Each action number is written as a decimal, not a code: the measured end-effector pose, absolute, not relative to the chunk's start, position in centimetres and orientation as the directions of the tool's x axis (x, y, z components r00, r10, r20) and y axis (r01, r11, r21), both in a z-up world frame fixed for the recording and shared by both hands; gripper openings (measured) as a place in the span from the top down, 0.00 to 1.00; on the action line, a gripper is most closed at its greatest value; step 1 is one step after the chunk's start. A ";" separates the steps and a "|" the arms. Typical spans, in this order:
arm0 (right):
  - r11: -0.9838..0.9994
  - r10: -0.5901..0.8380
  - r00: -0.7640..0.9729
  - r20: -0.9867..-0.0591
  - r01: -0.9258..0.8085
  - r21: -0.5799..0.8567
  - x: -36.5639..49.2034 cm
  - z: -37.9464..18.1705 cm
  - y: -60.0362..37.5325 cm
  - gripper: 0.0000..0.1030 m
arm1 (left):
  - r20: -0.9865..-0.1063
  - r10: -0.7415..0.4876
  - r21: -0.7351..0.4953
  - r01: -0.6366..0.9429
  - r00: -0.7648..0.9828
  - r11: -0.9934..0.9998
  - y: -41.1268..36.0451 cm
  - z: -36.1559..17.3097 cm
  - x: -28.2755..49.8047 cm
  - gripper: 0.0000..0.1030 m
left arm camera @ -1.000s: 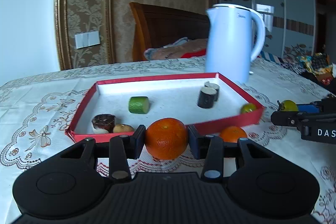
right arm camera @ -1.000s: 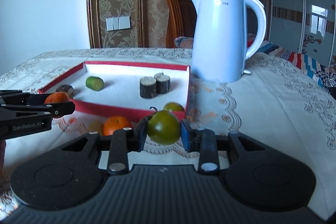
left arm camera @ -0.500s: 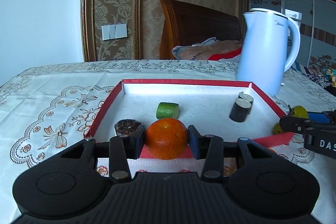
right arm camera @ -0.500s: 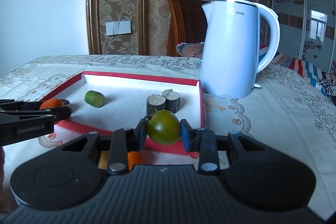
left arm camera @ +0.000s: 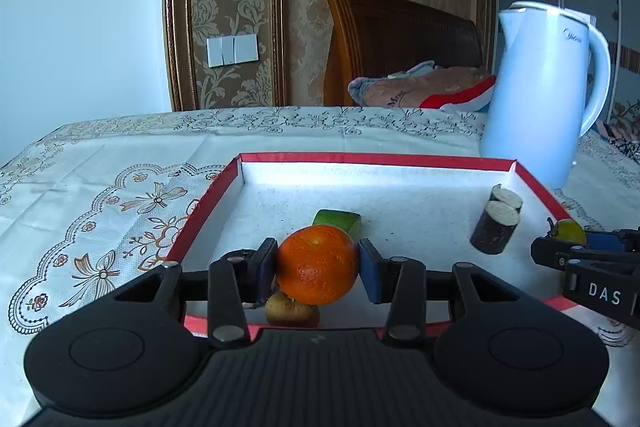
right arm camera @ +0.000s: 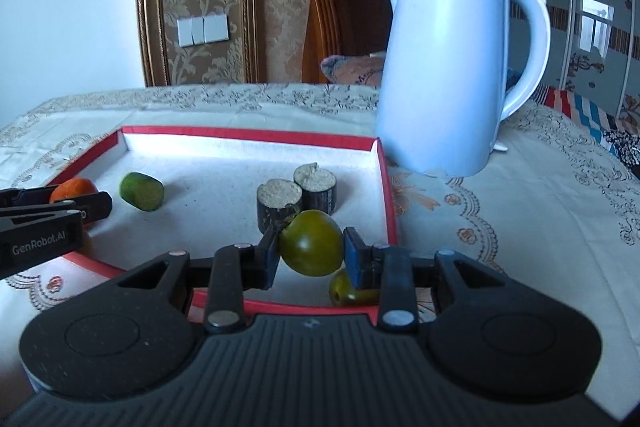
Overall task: Organize fruits
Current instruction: 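Lower the orange and green tomato into the tray with both grippers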
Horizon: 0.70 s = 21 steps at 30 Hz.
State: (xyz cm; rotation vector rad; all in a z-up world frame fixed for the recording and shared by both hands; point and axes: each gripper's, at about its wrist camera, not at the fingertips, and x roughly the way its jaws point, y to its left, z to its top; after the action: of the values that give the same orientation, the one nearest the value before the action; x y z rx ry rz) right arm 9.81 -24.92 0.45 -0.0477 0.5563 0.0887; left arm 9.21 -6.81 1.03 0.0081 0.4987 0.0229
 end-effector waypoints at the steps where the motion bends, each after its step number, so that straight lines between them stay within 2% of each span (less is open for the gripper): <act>1: 0.995 0.069 0.840 -0.537 -0.097 -0.023 10.2 0.3 -24.8 0.69 | -0.482 0.027 0.016 -0.022 0.876 1.000 -6.8 0.9 9.5 0.59; 6: 0.995 0.059 0.820 -0.569 -0.095 -0.034 11.8 -0.6 -24.4 0.69 | -0.501 0.043 0.019 -0.039 0.865 0.999 -6.6 0.4 10.7 0.59; 21: 0.991 0.032 0.820 -0.572 -0.100 -0.088 13.1 -1.2 -23.2 0.69 | -0.487 0.059 0.089 -0.018 0.872 0.996 -8.0 -0.4 11.2 0.59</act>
State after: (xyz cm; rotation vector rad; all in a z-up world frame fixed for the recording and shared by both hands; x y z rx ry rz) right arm 13.08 -23.16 -1.16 -0.1156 0.6064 0.0705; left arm 11.23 -7.96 -0.42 0.0821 0.5108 0.0403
